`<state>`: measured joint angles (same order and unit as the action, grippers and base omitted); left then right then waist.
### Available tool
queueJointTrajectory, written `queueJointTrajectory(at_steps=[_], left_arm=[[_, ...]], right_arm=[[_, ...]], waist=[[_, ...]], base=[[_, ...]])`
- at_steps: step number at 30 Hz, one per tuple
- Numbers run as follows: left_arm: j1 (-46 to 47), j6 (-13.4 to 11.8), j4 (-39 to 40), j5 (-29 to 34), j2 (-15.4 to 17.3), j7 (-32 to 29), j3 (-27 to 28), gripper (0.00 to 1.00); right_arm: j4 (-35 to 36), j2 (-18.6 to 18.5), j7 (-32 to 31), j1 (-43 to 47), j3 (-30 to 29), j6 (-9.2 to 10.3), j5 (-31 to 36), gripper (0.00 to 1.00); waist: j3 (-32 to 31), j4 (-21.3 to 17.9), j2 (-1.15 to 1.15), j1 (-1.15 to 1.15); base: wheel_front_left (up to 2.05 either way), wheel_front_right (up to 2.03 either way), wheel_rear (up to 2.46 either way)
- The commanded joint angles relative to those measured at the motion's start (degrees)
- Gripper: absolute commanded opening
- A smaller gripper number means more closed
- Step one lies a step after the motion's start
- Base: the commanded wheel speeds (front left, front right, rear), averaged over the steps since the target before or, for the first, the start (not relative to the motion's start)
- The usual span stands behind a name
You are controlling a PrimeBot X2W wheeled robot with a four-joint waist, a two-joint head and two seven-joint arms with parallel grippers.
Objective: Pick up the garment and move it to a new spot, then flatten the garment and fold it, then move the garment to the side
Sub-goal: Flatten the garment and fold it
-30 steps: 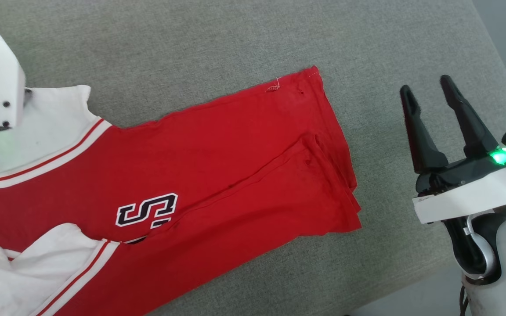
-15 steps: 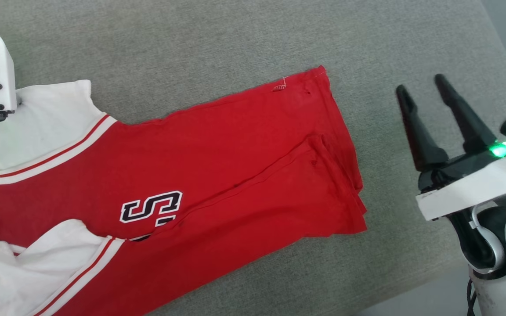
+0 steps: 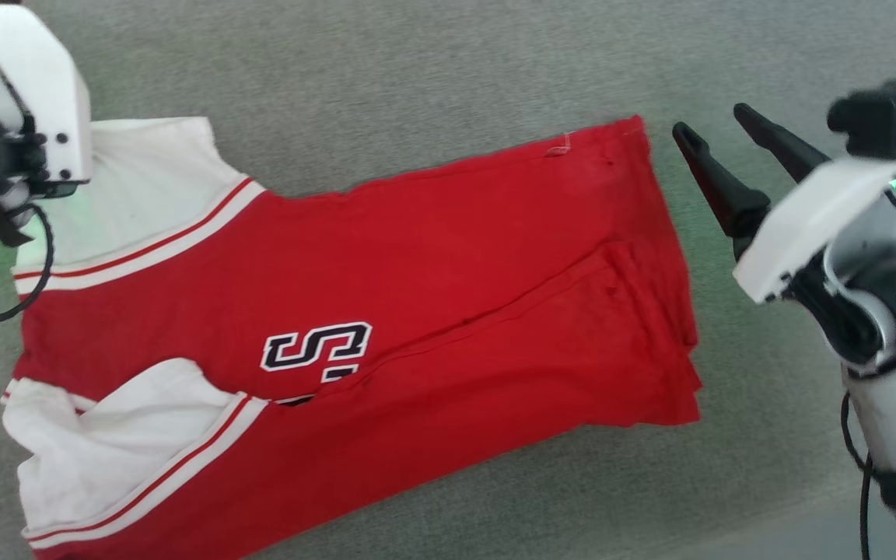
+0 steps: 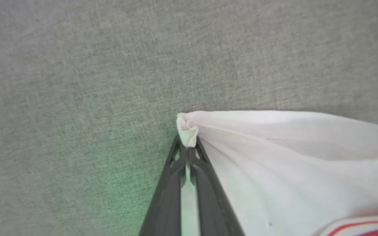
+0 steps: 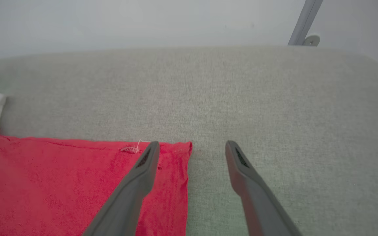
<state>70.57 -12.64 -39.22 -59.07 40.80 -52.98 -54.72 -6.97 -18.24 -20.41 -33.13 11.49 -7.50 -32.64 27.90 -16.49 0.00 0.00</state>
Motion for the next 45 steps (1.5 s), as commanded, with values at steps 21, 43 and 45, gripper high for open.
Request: queueJointTrajectory(at_steps=[21,43,45], left_arm=[[1.8,6.0,-7.5,0.6,-8.2,6.0,-1.0,0.0],[-1.3,2.3,13.9,1.5,-2.8,3.4,-2.7,0.0],[-3.0,-0.3,19.7,1.6,-0.7,2.3,-2.9,0.0]], right_arm=[[-22.6,-4.9,-24.9,-16.3,15.5,0.01,-10.2,0.0],[-2.4,-17.4,-19.9,-1.2,7.9,0.02,-9.5,0.0],[0.4,-18.2,-20.6,1.4,6.6,0.02,-9.7,0.0]], waist=[[0.1,6.9,0.0,0.0],[-8.3,14.8,0.0,0.0],[-8.8,15.2,0.0,0.0]], base=[[0.0,0.0,0.0],[0.0,0.0,0.0],[0.0,0.0,0.0]])
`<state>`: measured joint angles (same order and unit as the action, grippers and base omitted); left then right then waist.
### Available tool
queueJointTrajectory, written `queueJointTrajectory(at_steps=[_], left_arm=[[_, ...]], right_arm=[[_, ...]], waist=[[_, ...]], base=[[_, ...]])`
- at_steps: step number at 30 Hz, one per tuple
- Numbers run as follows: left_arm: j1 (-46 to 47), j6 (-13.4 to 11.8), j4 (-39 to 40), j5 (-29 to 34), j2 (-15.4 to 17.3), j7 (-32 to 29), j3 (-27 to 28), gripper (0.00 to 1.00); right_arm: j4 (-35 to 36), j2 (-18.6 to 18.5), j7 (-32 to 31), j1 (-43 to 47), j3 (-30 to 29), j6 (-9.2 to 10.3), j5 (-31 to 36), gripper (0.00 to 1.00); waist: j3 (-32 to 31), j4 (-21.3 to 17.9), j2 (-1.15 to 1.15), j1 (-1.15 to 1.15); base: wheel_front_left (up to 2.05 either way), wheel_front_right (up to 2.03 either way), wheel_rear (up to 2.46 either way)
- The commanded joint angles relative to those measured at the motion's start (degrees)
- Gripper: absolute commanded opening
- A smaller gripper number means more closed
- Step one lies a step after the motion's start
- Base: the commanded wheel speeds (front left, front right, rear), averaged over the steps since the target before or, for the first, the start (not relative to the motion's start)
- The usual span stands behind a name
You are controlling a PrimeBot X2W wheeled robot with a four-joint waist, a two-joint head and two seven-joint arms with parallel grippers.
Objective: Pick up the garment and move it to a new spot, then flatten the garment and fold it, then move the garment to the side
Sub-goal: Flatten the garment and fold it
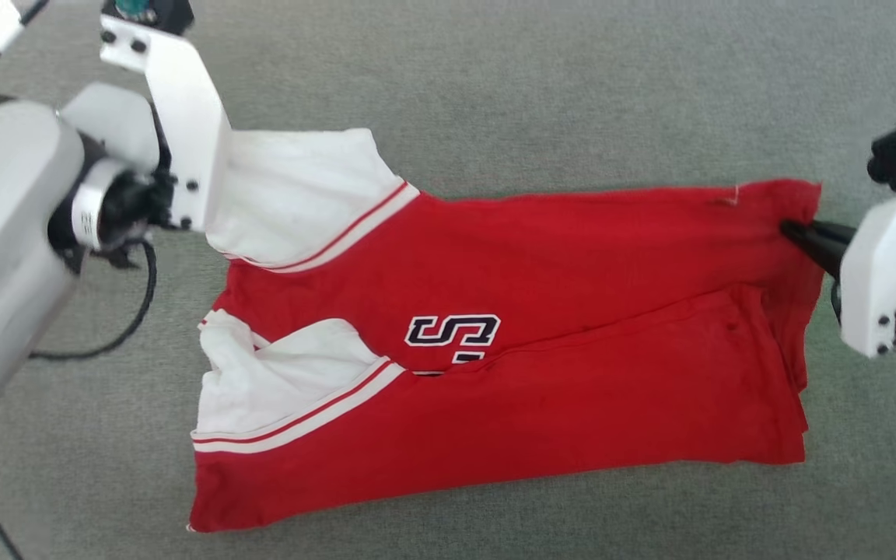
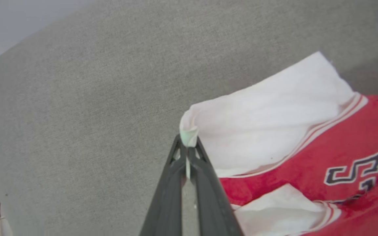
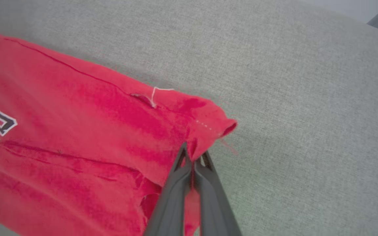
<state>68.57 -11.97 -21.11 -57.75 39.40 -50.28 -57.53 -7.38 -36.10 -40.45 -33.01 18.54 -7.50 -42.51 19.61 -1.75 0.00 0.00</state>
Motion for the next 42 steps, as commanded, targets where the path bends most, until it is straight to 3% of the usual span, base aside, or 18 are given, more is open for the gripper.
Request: queueJointTrajectory(at_steps=[1,3,4,12,16,19,23,25,26,27,28,30,39,42], left_arm=[[-2.0,-2.4,4.8,0.3,2.0,-0.9,-0.2,0.0],[-4.0,-5.2,11.4,0.7,4.7,-2.2,-0.6,0.0],[-4.0,-5.2,11.4,0.7,4.7,-2.2,-0.6,0.0],[-13.3,-17.9,36.3,2.1,14.8,-5.7,-2.8,0.0],[-18.2,-22.9,42.6,1.6,16.9,-6.1,-4.1,0.0],[-22.1,-25.0,43.6,-0.3,16.4,-5.1,-4.7,0.0],[-26.6,-24.9,40.0,-3.5,14.3,-2.0,-4.1,0.0],[-27.6,-23.8,37.5,-4.6,13.5,-0.2,-3.5,0.0],[-28.0,-23.2,36.4,-4.9,13.2,0.7,-3.3,0.15],[-28.3,-22.6,35.4,-4.6,13.1,1.9,-2.9,0.46],[-28.8,-22.2,34.7,-4.9,12.9,3.1,-2.4,0.67],[-29.7,-21.0,33.7,-5.3,12.7,5.4,-1.7,1.0],[-35.4,-18.3,34.3,-6.7,12.9,17.9,2.7,1.0],[-38.4,-17.0,34.0,-6.3,12.7,25.6,5.0,1.0]], right_arm=[[2.1,-0.7,-0.8,2.6,-1.2,0.02,0.2,0.0],[5.0,-1.4,-1.5,5.3,-2.3,0.02,0.0,0.0],[5.0,-1.4,-1.5,5.3,-2.3,0.02,0.0,0.0],[13.6,-2.0,-4.6,17.3,-8.4,0.02,-1.0,0.0],[15.0,-1.1,-6.0,22.1,-10.3,0.02,-1.5,0.0],[13.8,-0.4,-6.5,24.2,-10.8,0.02,-0.7,0.0],[11.6,1.4,-6.1,24.3,-10.1,0.02,-0.3,0.0],[10.6,1.9,-5.3,23.5,-9.8,0.02,0.4,0.33],[10.2,2.0,-5.3,23.5,-9.6,0.02,0.5,0.42],[9.9,2.3,-5.2,23.5,-9.4,0.02,0.6,0.65],[9.8,2.5,-4.9,23.5,-9.5,0.02,0.5,1.0],[9.7,2.7,-4.7,24.1,-9.9,0.02,0.3,1.0],[12.2,3.7,-5.4,28.8,-14.6,0.02,-0.9,1.0],[12.0,4.3,-6.1,30.2,-17.7,0.01,-0.5,1.0]], waist=[[-0.7,0.6,0.0,0.0],[-1.0,0.9,0.0,0.0],[-1.0,0.9,0.0,0.0],[-1.2,1.6,0.0,0.0],[-1.2,1.8,0.0,0.0],[-1.2,1.9,0.0,0.0],[-1.5,2.2,0.0,0.0],[-2.0,2.4,0.0,0.0],[-2.2,2.4,0.0,0.0],[-2.5,2.5,0.0,0.0],[-2.8,2.6,0.0,0.0],[-3.6,2.8,0.0,0.0],[-6.1,3.7,0.0,0.0],[-6.6,4.3,0.0,0.0]], base=[[0.0,0.0,0.0],[0.0,0.0,0.0],[0.0,0.0,0.0],[0.0,0.0,0.0],[0.0,0.0,0.0],[0.0,0.0,0.0],[0.0,0.0,0.0],[0.0,0.0,0.0],[0.0,0.0,0.0],[0.0,0.0,0.0],[0.0,0.0,0.0],[0.0,0.0,0.0],[0.0,0.0,0.0],[0.0,0.0,0.0]])
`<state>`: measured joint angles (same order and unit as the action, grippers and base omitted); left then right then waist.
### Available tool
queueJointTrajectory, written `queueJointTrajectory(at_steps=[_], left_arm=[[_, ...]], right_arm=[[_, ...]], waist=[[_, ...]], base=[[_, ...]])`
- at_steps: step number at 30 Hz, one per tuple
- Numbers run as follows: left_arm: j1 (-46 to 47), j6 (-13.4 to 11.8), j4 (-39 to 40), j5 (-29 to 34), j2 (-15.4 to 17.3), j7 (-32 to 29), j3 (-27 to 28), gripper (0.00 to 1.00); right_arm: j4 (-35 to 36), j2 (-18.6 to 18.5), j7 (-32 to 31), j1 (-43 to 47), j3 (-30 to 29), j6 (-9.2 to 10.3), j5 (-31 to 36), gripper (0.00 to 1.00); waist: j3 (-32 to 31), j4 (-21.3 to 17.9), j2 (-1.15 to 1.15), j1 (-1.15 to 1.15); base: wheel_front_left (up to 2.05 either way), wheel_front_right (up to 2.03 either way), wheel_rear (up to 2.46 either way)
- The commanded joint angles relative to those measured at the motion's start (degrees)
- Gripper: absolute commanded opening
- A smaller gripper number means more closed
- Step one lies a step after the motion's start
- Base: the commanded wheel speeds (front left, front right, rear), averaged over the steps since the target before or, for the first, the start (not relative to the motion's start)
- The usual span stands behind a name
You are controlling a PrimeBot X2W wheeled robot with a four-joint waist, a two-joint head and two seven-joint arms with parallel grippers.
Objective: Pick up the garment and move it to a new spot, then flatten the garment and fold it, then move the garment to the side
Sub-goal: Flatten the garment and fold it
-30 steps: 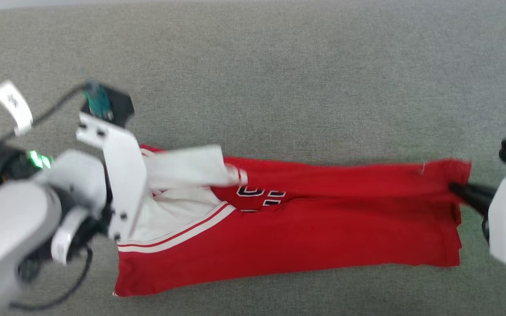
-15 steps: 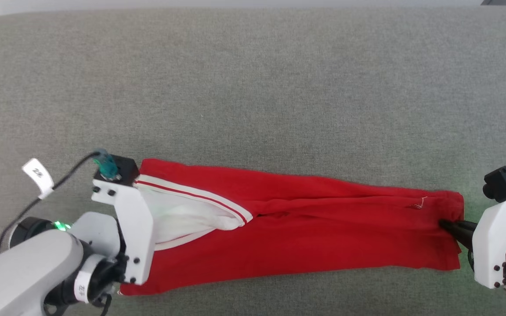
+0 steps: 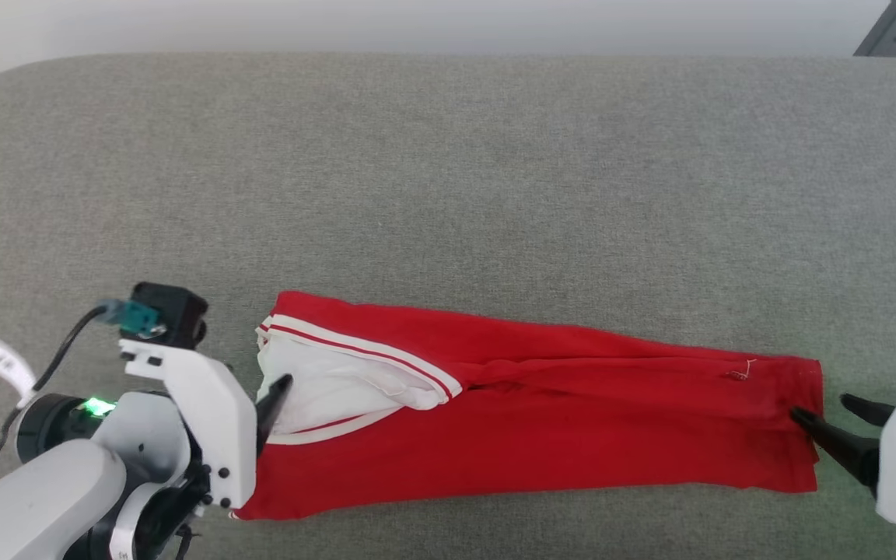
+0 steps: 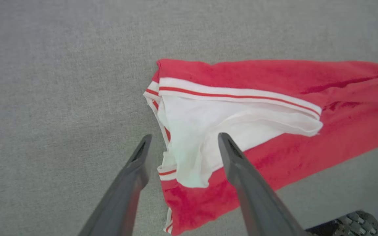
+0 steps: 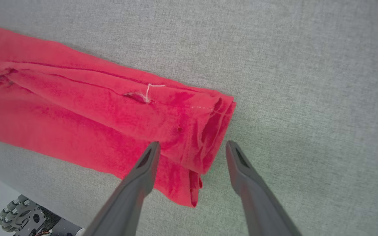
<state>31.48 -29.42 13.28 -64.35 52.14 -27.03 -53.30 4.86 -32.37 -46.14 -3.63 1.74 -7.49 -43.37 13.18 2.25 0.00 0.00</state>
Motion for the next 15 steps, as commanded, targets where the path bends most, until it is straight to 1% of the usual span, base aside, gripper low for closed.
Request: queueJointTrajectory(at_steps=[1,5,6,10,12,15], left_arm=[[-2.0,0.9,-0.5,0.7,-0.2,4.6,1.3,1.0],[-5.3,2.3,-2.0,0.4,-1.3,13.5,4.2,1.0],[-5.3,2.3,-2.0,0.4,-1.3,13.5,4.2,1.0],[-7.8,4.3,-4.6,1.4,-2.5,22.9,7.0,1.0],[-8.9,5.7,-6.2,2.4,-2.9,27.3,7.8,1.0],[-10.3,7.2,-9.2,3.5,-3.8,34.0,9.3,1.0]], right_arm=[[-0.3,0.8,-0.7,1.0,-1.5,0.0,0.4,1.0],[-1.2,1.2,-1.8,1.5,-3.6,0.0,1.3,1.0],[-1.2,1.2,-1.8,1.5,-3.6,0.0,1.3,1.0],[-2.9,1.9,-2.8,1.2,-4.7,0.0,1.1,1.0],[-4.0,2.1,-3.0,0.4,-4.6,0.0,0.8,1.0],[-6.1,2.6,-3.5,-0.8,-3.9,0.0,0.3,1.0]], waist=[[-0.2,0.4,0.0,0.0],[-0.1,1.3,0.0,0.0],[-0.1,1.3,0.0,0.0],[0.3,2.5,0.0,0.0],[0.4,3.1,0.0,0.0],[0.5,4.0,0.0,0.0]], base=[[0.0,0.0,0.0],[0.0,0.0,0.0],[0.0,0.0,0.0],[0.0,0.0,0.0],[0.0,0.0,0.0],[0.0,0.0,0.0]])
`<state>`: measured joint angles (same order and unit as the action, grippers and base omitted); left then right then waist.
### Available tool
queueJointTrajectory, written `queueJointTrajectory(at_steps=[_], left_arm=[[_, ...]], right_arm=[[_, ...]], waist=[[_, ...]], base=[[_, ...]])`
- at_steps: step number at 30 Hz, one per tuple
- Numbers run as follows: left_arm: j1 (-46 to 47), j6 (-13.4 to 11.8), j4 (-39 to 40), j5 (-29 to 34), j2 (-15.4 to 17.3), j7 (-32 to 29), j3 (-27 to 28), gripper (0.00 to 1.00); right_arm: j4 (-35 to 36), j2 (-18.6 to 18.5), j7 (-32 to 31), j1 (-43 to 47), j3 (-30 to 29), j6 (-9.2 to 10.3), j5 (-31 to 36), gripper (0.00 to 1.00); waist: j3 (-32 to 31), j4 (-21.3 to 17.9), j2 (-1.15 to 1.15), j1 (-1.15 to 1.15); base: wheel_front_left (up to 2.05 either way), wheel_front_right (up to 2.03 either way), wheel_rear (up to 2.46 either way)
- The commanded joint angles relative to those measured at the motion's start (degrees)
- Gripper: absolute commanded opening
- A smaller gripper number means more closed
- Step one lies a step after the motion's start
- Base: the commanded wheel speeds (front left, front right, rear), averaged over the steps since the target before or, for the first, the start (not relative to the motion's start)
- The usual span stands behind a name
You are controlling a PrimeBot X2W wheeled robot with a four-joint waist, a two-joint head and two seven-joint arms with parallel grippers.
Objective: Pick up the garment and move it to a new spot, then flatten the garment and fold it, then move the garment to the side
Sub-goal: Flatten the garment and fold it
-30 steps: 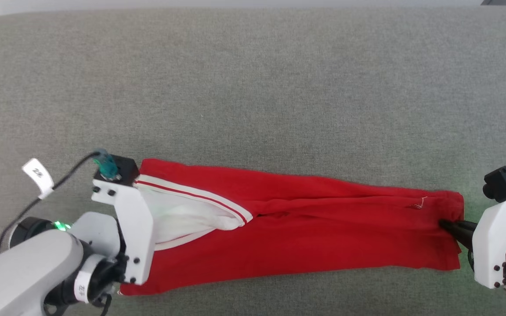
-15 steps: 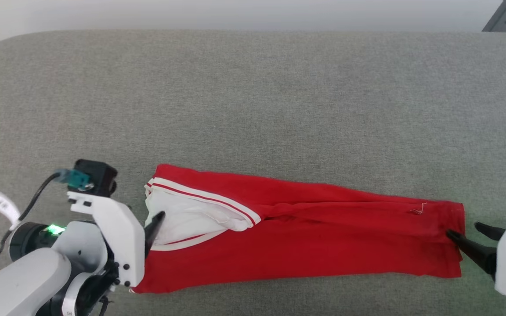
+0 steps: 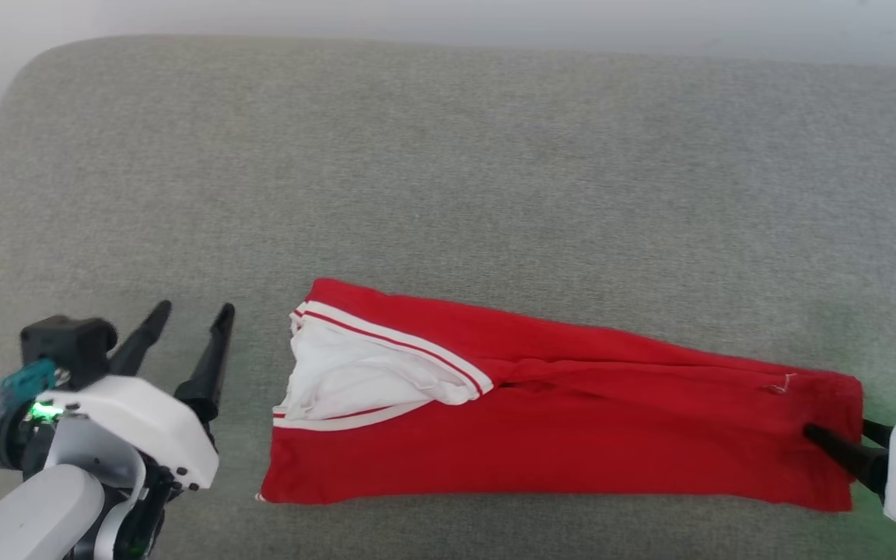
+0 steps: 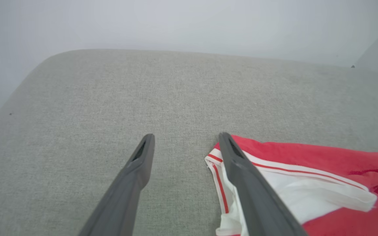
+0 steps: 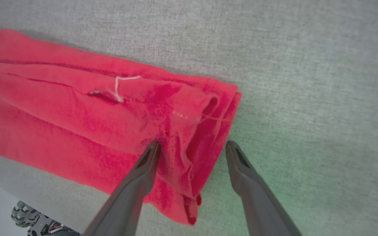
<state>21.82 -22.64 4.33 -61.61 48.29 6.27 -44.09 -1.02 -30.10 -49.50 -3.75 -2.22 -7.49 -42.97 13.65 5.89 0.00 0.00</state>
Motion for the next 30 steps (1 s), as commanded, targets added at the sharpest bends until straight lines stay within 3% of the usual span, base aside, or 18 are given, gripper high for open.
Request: queueJointTrajectory(at_steps=[1,8,9,10,11,12,18,25,30], left_arm=[[-1.0,1.0,-1.1,1.2,-0.4,2.9,0.5,1.0],[-4.4,4.2,-7.0,4.4,-4.7,8.9,5.9,1.0],[-4.9,4.7,-7.4,6.0,-5.7,8.9,7.7,1.0],[-5.6,5.3,-7.7,8.4,-6.6,8.9,9.7,1.0],[-6.5,6.2,-7.5,10.4,-8.2,8.9,12.0,1.0],[-7.5,7.3,-7.3,13.0,-9.7,9.0,14.5,1.0],[-14.8,14.2,-7.9,24.4,-19.6,8.9,29.2,1.0],[-20.0,24.8,-7.7,35.0,-30.0,9.0,42.9,1.0],[-21.4,28.8,-8.3,40.5,-34.7,9.0,48.5,1.0]], right_arm=[[-0.9,0.4,-0.2,-1.1,0.4,0.0,-0.5,1.0],[-6.0,1.0,-1.5,-3.6,5.2,-0.01,-2.5,1.0],[-6.8,1.2,-1.7,-4.0,6.0,-0.01,-3.0,0.95],[-7.5,1.3,-2.0,-4.4,6.5,-0.01,-3.5,0.51],[-8.2,1.5,-2.2,-4.7,7.3,-0.01,-4.1,0.17],[-8.5,1.7,-2.1,-5.1,8.0,-0.07,-4.9,0.0],[-10.4,2.4,-0.1,-7.5,8.2,-0.14,-11.1,0.0],[-12.2,-0.8,2.4,-8.2,5.6,0.0,-12.9,0.0],[-15.4,-3.2,3.7,-8.1,1.7,0.01,-13.0,0.0]], waist=[[0.1,0.6,0.0,0.0],[0.2,2.7,0.0,0.0],[0.2,3.0,0.0,0.0],[0.2,3.3,0.0,0.0],[0.2,3.6,0.0,0.0],[0.2,3.9,0.0,0.0],[-0.1,5.0,0.0,0.0],[-1.0,5.2,0.0,0.0],[-1.4,4.4,0.0,0.0]], base=[[0.0,0.0,0.0],[0.0,0.0,0.0],[0.0,0.0,0.0],[0.0,0.0,0.0],[0.0,0.0,0.0],[0.0,0.0,0.0],[0.0,0.0,0.0],[0.0,0.0,0.0],[0.0,0.0,0.0]])
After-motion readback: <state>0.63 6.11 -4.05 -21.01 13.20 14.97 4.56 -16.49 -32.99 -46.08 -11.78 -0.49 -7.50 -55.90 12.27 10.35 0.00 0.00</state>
